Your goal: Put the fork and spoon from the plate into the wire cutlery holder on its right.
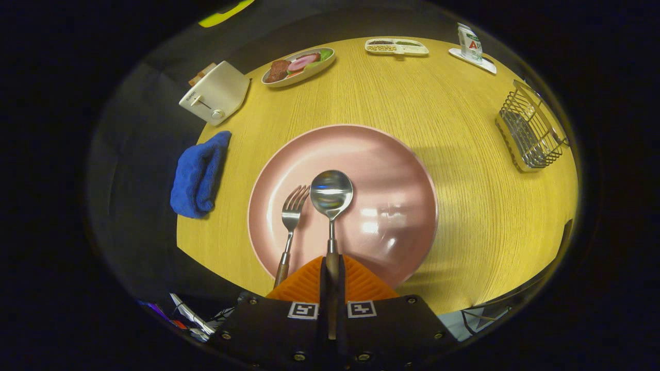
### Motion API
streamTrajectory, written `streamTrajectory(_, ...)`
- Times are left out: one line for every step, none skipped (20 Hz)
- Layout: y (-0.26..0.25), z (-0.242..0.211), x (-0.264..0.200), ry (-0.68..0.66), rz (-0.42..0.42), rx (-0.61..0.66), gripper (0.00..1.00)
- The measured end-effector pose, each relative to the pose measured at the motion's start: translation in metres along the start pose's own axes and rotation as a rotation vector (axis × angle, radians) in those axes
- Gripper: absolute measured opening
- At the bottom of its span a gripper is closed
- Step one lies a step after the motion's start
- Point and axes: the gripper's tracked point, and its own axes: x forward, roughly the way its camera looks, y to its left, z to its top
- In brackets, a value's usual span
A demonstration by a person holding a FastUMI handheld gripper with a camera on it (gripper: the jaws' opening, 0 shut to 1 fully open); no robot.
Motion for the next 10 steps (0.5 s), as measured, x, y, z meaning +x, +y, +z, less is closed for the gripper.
streamTrajectory(0.0,0.002,-0.002,-0.007,0.008,0.004,0.06)
streamTrajectory(0.001,0.004,-0.004,-0.015,0.014,0.006,0.06)
streamTrajectory(0.002,0.007,-0.007,-0.023,0.021,0.01,0.06)
streamTrajectory(0.002,0.008,-0.009,-0.031,0.027,0.017,0.06)
streamTrajectory(0.002,0.012,-0.012,-0.041,0.033,0.025,0.06)
streamTrajectory(0.0,0.015,-0.015,-0.051,0.034,0.031,0.06)
streamTrajectory(-0.002,0.018,-0.019,-0.066,0.032,0.035,0.06)
streamTrajectory(-0.006,0.023,-0.024,-0.08,0.028,0.037,0.06)
streamTrajectory(-0.01,0.028,-0.028,-0.098,0.022,0.043,0.06)
streamTrajectory(-0.015,0.034,-0.033,-0.118,0.017,0.053,0.06)
